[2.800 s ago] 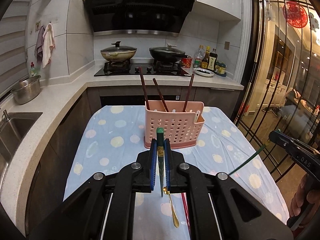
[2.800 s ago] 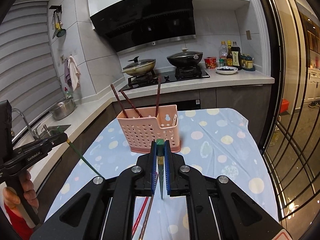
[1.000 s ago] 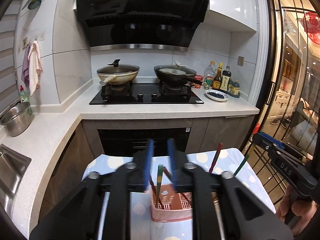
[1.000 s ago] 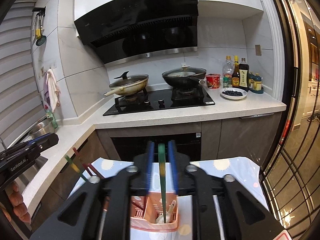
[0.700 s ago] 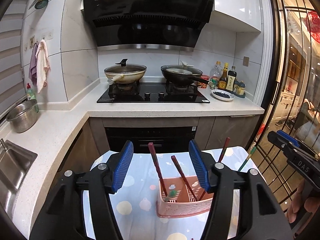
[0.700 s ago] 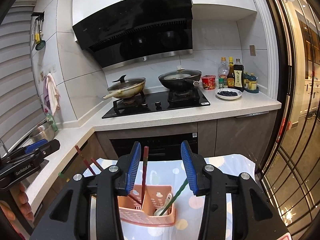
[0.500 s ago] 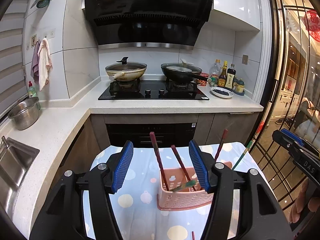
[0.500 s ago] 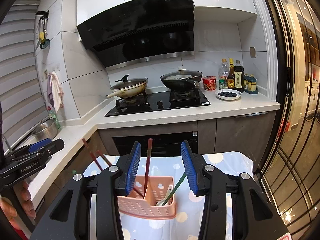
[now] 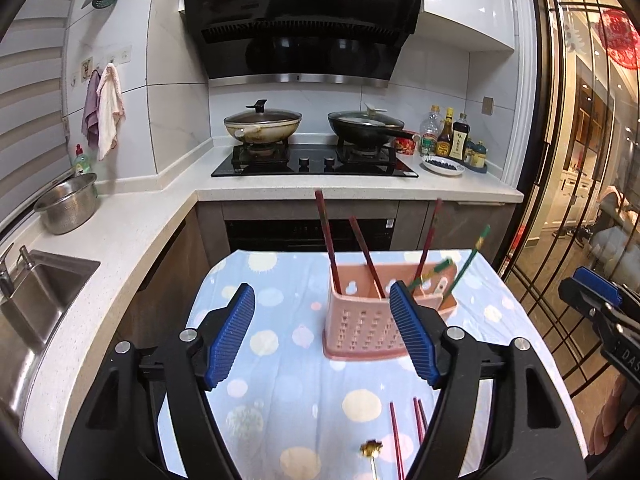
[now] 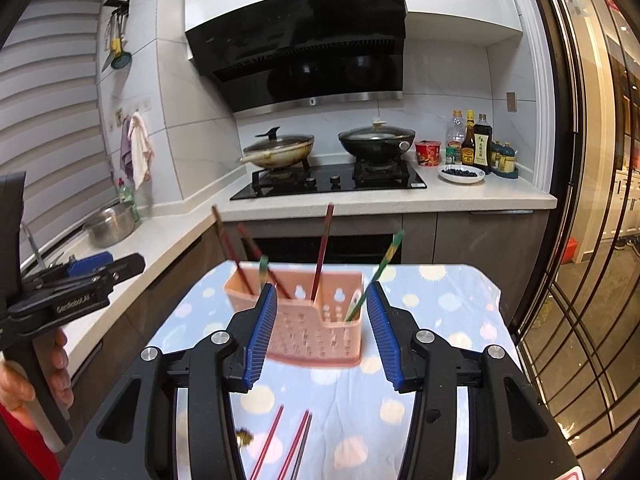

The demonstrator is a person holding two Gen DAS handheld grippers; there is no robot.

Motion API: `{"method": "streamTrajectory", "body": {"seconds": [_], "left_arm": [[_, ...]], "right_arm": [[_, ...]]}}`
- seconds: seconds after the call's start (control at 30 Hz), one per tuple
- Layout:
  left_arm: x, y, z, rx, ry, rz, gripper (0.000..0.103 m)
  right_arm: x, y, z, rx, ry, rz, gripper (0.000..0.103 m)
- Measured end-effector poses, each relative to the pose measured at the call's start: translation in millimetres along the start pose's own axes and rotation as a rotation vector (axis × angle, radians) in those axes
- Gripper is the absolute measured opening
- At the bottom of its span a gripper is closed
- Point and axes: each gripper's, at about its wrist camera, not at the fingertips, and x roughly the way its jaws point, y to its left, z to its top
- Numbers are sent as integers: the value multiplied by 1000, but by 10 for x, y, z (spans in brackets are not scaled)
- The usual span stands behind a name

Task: Organize utensils
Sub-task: 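Grasp the dark brown chopstick with the right gripper while the left gripper approaches the gold spoon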

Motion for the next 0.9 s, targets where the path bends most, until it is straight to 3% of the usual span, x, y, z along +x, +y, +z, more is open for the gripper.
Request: {"method": "streamTrajectory", "body": {"seconds": [0.3,0.57,0.9], "left_arm": [[-151,-55,-820,36,109,14,69],[-179,-60,-1597,-17,243,-12,69],[-181,-184,-2221,-29,358,-49,69]], "right_arm": [[-303,146,-958,-43,130,-18,49],[-419,246,-1817,-36,265,-25,48],[-317,440,-2480,-44,398,9,47]]}}
